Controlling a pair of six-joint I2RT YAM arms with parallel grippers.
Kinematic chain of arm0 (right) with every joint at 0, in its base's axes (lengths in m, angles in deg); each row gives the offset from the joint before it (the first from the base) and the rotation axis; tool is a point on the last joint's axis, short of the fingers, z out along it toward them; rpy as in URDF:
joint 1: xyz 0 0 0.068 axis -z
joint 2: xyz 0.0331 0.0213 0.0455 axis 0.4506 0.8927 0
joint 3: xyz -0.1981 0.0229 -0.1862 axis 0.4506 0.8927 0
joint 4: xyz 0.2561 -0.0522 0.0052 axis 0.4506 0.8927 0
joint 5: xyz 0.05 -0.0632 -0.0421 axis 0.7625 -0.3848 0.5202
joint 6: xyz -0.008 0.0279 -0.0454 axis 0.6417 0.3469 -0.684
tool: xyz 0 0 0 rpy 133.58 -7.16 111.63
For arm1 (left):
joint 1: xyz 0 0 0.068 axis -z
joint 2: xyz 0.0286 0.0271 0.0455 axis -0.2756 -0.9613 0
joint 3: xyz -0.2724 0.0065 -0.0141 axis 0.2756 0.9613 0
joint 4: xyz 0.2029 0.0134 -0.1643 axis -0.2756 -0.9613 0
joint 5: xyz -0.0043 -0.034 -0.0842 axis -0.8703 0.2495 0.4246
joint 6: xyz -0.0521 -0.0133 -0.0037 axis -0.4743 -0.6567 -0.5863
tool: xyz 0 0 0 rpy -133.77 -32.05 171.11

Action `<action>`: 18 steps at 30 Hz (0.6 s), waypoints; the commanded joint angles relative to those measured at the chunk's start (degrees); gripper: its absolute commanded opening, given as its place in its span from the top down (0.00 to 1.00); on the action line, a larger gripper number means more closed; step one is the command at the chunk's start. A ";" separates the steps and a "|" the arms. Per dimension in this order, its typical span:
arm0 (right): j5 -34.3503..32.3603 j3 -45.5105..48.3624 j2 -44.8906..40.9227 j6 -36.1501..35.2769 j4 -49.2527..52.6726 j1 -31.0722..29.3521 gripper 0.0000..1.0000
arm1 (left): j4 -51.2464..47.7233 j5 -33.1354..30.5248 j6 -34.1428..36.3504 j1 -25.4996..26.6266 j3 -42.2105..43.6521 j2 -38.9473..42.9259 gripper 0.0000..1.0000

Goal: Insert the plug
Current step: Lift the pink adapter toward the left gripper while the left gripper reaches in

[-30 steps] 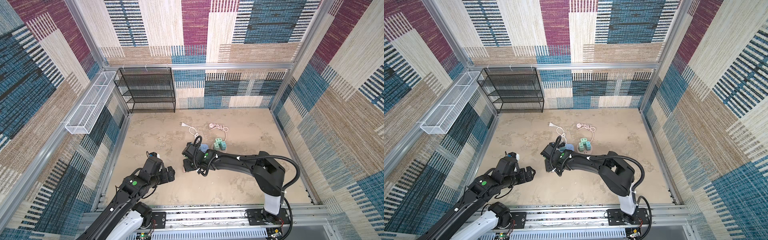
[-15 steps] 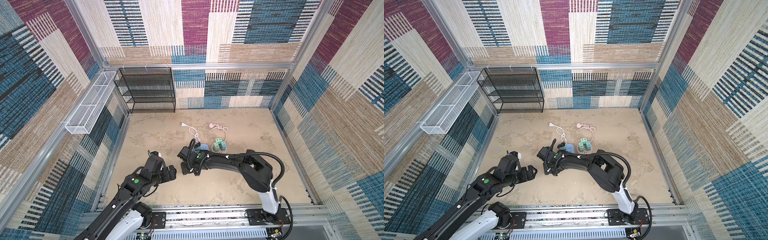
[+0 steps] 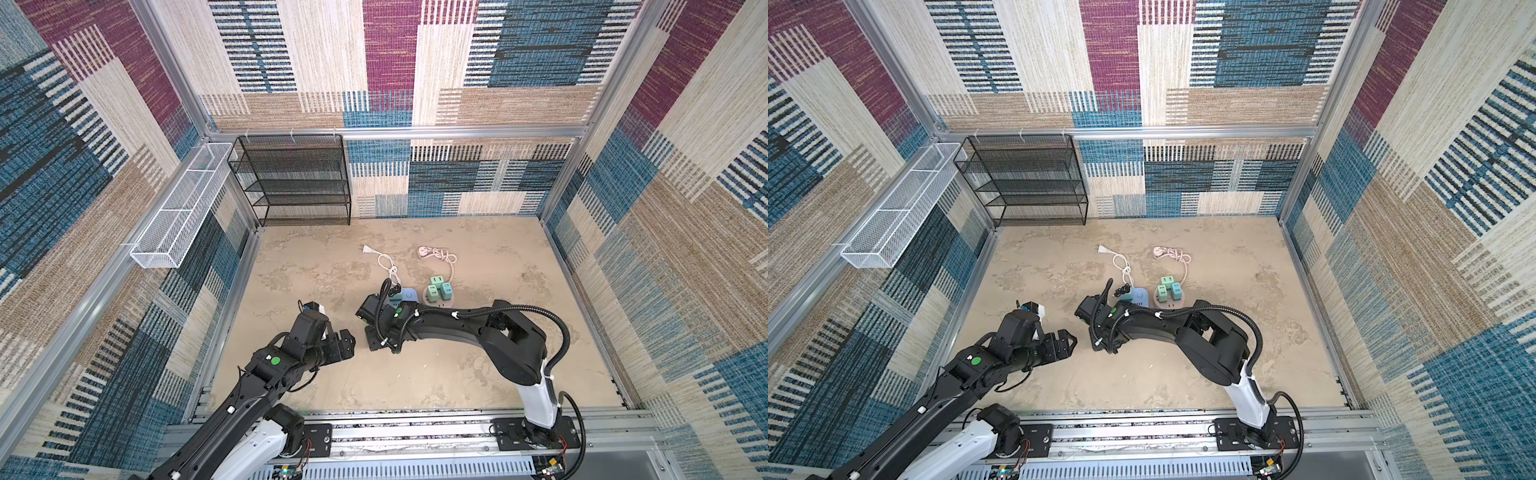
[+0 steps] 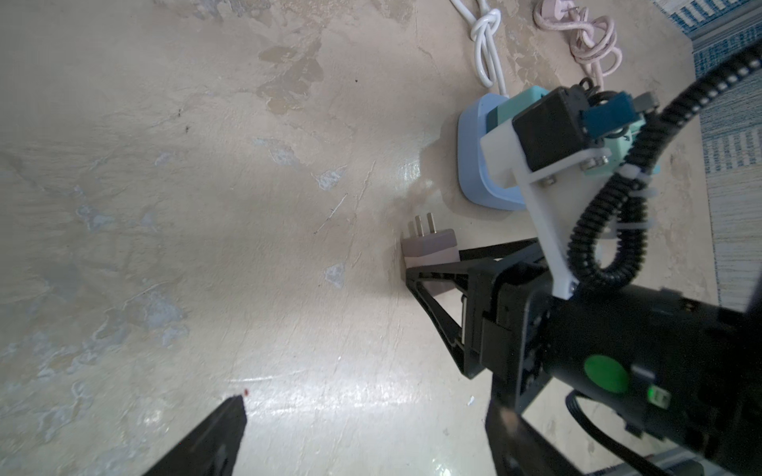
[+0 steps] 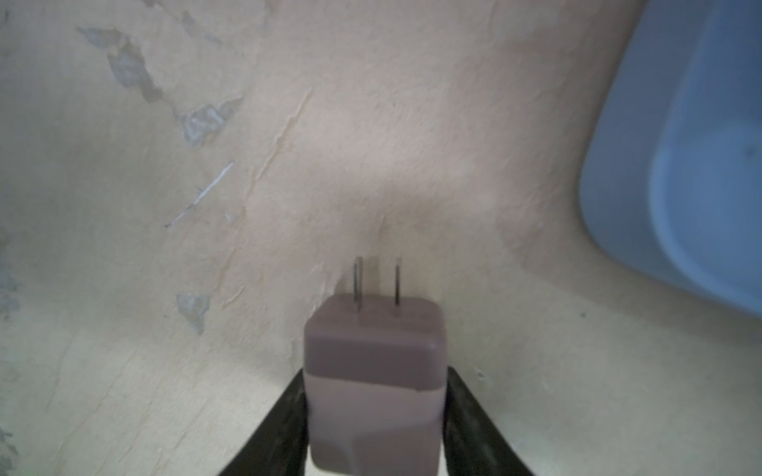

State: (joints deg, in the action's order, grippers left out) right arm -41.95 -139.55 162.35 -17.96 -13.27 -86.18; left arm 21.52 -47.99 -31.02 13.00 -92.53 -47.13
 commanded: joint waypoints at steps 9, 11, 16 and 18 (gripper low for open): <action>-1.07 4.76 -2.94 -2.50 -1.88 -0.06 0.76 | 1.63 -0.07 -1.52 -0.08 0.24 -0.02 0.05; -1.63 5.47 -3.40 -4.11 -1.69 -0.06 0.90 | 1.85 0.11 -1.58 -0.08 0.18 -0.14 0.05; -3.61 8.28 -7.74 -9.89 -1.14 -0.06 1.00 | 1.76 0.24 -1.10 -0.17 -1.02 -1.57 0.05; -2.62 12.42 -12.39 -13.16 -4.80 -0.05 1.00 | 1.83 0.69 -0.85 -0.25 -1.64 -2.32 0.04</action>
State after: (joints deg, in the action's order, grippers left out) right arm -43.90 -129.91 154.19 -25.79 -15.45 -86.18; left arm 21.95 -47.90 -31.24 12.89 -93.21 -48.88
